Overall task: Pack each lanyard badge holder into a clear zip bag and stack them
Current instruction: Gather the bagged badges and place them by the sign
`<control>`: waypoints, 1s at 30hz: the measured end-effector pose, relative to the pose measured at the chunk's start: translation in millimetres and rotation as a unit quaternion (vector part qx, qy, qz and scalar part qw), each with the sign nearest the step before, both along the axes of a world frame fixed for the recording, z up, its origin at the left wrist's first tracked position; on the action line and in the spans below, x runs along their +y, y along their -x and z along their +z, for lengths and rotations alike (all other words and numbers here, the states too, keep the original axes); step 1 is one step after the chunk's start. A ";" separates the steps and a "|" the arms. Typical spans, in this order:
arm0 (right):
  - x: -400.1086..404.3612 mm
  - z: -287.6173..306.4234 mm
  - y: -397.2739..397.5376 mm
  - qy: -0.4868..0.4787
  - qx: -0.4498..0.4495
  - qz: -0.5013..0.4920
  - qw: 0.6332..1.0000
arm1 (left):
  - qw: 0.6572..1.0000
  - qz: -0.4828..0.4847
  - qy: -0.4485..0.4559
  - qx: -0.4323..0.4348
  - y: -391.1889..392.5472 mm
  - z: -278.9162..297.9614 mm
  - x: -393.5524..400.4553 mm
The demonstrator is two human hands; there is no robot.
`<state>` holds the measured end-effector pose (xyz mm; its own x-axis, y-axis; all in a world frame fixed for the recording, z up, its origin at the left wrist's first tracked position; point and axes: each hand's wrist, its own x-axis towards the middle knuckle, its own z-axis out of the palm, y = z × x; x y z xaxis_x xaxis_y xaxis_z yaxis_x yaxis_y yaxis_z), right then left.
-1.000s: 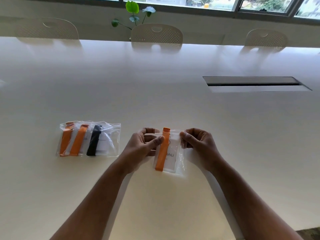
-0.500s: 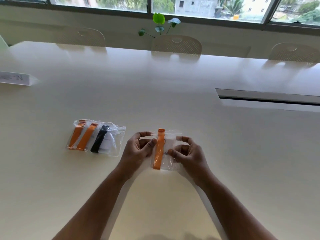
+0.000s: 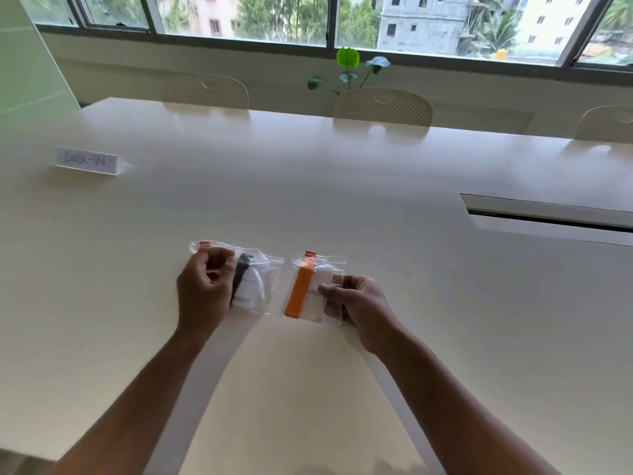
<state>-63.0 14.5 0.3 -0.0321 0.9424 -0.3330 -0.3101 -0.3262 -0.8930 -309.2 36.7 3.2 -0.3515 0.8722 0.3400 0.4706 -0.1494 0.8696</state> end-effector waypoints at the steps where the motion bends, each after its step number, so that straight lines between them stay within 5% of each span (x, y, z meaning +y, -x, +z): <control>1: 5.0 0.0 9.2 0.002 -0.008 0.005 1.000 | 0.999 0.035 0.003 0.033 14.1 -0.3 6.1; 6: 24.8 0.6 55.1 0.007 -0.077 -0.002 0.997 | 0.981 0.092 0.142 0.098 79.8 -4.7 29.7; 14: 26.5 3.4 77.0 -0.033 -0.247 0.021 0.968 | 0.949 -0.077 0.278 0.129 114.6 5.6 58.3; 17: 26.6 3.3 89.8 -0.048 -0.330 -0.001 0.943 | 0.943 -0.132 0.300 0.065 115.5 8.2 63.8; 21: 27.6 -2.8 109.9 -0.027 -0.279 -0.049 0.959 | 0.927 -0.180 0.315 -0.095 115.1 12.0 67.2; 30: 26.0 -4.5 107.1 0.022 -0.174 -0.038 0.984 | 0.909 -0.260 0.274 -0.177 108.6 13.1 61.5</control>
